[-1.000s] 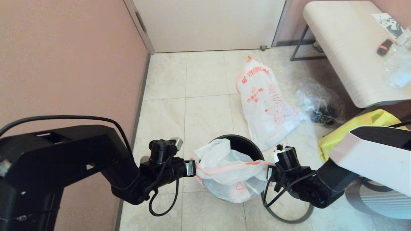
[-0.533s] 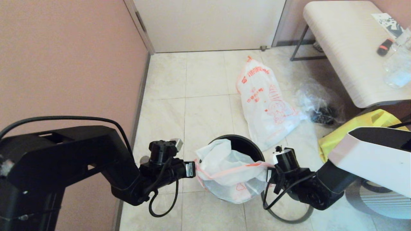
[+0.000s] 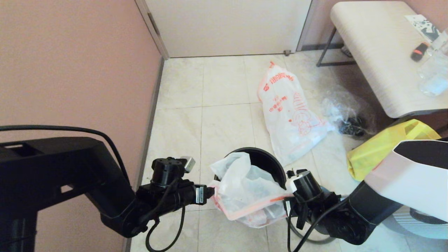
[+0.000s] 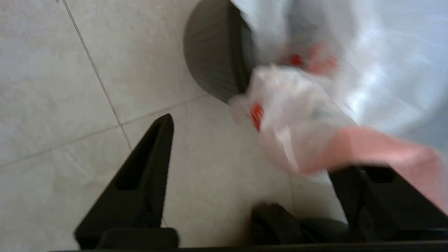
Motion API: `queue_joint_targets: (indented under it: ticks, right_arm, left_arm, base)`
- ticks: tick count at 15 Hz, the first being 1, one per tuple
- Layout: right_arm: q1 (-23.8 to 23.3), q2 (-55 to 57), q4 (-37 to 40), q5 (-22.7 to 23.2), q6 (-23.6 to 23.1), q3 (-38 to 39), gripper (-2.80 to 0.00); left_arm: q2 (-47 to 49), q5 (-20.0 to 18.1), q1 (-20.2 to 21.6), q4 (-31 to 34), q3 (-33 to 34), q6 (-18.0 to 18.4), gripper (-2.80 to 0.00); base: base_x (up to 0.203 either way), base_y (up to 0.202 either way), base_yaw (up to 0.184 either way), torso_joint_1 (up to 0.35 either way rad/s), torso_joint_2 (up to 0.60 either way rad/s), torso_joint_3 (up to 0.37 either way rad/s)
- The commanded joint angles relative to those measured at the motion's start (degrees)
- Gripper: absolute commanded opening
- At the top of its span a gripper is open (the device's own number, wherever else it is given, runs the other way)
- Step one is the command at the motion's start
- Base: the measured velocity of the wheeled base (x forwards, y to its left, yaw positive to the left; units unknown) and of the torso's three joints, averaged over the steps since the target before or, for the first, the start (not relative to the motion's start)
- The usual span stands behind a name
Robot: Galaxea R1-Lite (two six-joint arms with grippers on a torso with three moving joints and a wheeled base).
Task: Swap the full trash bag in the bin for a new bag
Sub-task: Put the new garbage bag on the trash can
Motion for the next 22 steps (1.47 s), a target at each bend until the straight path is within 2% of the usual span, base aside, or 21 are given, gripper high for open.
queue_joint_targets:
  ticks: [1, 3, 5, 10, 14, 18, 22]
  right_arm:
    - [0.37, -1.08, -0.16, -0.16, -0.77, -0.24, 0.0]
    - [0.37, -1.25, -0.16, -0.24, -0.85, 0.08, 0.0]
    - [0.29, -1.25, -0.16, -0.24, -0.69, 0.69, 0.0]
    - [0.37, -1.75, -0.34, -0.24, -0.67, 0.2, 0.0]
    - [0.46, -2.74, -0.43, -0.23, -0.58, 0.2, 0.0]
    - [0.45, -3.0, -0.43, -0.18, -0.58, -0.14, 0.0]
    - [0.46, -3.0, -0.43, -0.24, 0.38, -0.25, 0.0]
  left_arm:
    - [-3.92, -0.04, -0.27, 1.28, 1.22, -0.44, 0.0]
    - [-3.92, -0.11, -0.44, 3.28, 1.96, -0.7, 0.0]
    - [-4.01, -0.13, -1.27, 6.96, 2.72, -2.72, 0.0]
    - [-6.71, 0.2, -8.55, 18.18, 1.99, -14.32, 0.0]
    - [-2.99, 2.78, -8.82, 19.96, -2.96, -19.62, 0.0]
    - [-4.73, 3.37, -11.86, 28.82, -2.86, -21.78, 0.0]
    - [-8.79, 3.94, -13.46, 29.2, -1.17, -22.43, 0.0]
  base:
    - [0.0, 0.0, 0.0, 0.0, 0.0, 0.0]
    - [0.0, 0.0, 0.0, 0.0, 0.0, 0.0]
    - [0.0, 0.0, 0.0, 0.0, 0.0, 0.0]
    - [0.0, 0.0, 0.0, 0.0, 0.0, 0.0]
    - [0.0, 0.0, 0.0, 0.0, 0.0, 0.0]
    - [0.0, 0.0, 0.0, 0.0, 0.0, 0.0]
    - [0.0, 0.0, 0.0, 0.0, 0.0, 0.0]
